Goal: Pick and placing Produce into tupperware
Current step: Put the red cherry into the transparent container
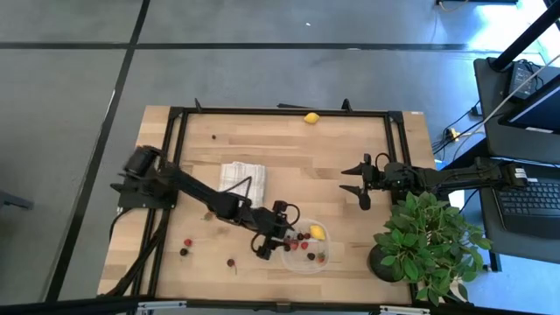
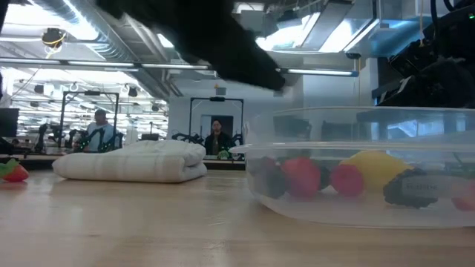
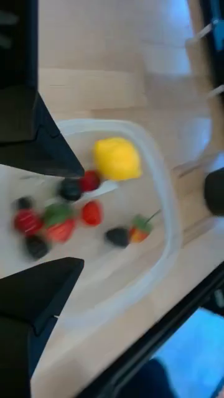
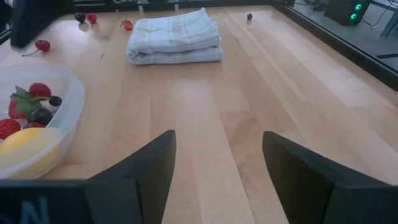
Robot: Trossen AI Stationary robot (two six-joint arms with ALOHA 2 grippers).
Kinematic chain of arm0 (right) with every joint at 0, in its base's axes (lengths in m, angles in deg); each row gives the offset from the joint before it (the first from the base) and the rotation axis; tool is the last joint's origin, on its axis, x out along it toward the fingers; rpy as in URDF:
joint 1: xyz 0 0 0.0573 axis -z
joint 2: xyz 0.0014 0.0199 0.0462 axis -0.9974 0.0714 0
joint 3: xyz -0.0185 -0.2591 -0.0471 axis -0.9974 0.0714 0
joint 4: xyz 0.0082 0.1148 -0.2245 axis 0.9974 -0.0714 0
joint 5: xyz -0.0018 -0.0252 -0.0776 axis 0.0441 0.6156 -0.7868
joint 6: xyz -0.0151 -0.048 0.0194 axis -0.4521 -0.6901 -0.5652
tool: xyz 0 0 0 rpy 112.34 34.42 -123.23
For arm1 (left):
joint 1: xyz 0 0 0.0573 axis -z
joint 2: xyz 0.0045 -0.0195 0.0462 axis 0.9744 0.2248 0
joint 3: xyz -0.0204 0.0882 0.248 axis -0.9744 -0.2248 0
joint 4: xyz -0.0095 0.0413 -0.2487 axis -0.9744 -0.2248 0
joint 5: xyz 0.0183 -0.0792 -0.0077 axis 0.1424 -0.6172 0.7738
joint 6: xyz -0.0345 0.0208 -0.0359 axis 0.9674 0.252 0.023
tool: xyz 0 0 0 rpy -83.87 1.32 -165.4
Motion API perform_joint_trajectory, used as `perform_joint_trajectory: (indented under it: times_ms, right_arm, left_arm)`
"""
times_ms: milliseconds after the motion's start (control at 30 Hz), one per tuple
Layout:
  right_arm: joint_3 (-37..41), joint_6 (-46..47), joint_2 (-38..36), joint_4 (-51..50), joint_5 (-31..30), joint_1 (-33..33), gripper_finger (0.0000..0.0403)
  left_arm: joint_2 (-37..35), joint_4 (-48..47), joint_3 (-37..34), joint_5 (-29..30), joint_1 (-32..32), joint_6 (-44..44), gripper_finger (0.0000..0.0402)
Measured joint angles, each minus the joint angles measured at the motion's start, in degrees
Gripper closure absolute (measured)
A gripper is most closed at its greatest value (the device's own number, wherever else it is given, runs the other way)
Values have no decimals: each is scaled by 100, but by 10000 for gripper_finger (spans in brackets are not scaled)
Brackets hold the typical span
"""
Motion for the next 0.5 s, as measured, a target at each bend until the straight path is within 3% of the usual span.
perform_joint_trajectory:
  times_ms: [200,500]
  right_arm:
    - [0,2,0,0,0,0,162]
    - [0,4,-1,4,0,2,162]
  left_arm:
    - [-868,-1443,0,-13,422,837,185]
    - [-1134,-2841,0,-13,1159,2725,186]
